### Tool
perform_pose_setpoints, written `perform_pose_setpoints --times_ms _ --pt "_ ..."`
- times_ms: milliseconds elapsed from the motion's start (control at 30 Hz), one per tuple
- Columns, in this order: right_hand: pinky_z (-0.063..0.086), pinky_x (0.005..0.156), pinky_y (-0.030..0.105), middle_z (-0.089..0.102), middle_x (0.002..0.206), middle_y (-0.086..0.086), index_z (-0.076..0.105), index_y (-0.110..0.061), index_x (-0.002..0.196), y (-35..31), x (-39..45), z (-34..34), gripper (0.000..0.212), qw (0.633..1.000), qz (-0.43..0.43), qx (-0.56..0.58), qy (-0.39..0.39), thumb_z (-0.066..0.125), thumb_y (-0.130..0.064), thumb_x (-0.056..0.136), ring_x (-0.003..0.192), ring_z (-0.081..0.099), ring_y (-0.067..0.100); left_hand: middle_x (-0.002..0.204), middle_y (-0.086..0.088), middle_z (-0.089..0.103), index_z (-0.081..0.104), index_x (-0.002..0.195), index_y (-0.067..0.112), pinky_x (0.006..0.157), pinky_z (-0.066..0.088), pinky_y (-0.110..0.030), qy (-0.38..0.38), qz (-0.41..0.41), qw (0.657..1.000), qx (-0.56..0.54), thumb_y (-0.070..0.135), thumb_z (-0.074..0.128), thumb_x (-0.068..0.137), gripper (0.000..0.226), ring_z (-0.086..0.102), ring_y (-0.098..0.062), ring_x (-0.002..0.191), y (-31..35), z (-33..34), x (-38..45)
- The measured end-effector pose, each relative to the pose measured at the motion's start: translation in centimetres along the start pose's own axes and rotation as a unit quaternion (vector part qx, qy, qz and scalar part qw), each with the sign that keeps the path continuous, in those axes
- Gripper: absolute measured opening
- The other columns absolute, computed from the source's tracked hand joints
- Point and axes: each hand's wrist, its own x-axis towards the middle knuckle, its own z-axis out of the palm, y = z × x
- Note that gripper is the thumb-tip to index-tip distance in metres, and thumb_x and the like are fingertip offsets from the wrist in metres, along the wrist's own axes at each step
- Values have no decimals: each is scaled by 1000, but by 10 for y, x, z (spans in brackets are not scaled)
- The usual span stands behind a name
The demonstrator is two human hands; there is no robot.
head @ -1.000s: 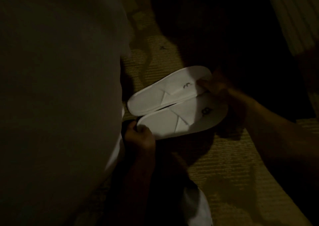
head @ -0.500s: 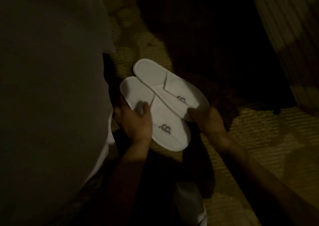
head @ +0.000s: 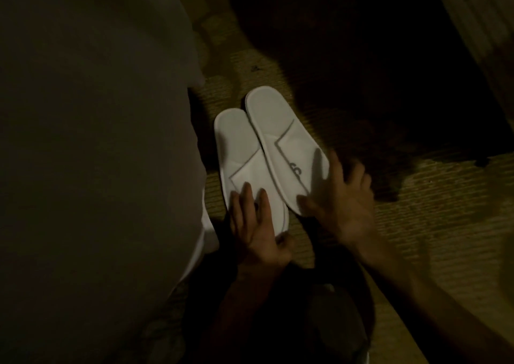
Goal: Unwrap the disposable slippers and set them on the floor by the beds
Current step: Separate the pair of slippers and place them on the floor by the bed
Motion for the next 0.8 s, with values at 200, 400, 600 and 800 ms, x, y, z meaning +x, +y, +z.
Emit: perform_pose_setpoints --times_ms 200,400,600,800 --pt "26 111 50 -2 160 14 10 -36 151 -12 29 -5 93 983 -149 -70 -81 61 -64 78 140 14 41 152 -22 38 52 138 3 107 36 -60 41 -12 999 -12 42 53 58 90 31 -47 141 -24 -4 15" --pt "26 110 41 3 159 20 19 -29 152 -16 19 10 82 980 -171 -78 -65 56 -56 85 136 21 39 155 -19 35 50 140 4 107 34 -59 60 -21 998 -17 39 55 60 88 35 -43 141 -41 -10 20" --pt "28 107 43 4 160 18 21 -29 151 -20 20 12 81 974 -202 -85 -64 55 -57 84 137 20 38 157 -12 33 47 144 9 106 40 -53 60 -15 997 -35 32 57 59 89 35 -39 142 -59 -15 27" --pt "26 108 43 1 159 21 14 -27 153 -43 24 19 80 971 -210 -90 -70 49 -56 88 135 21 39 156 -11 35 48 143 13 112 35 -47 91 -39 994 -43 26 50 62 83 31 -32 145 -77 -21 30"
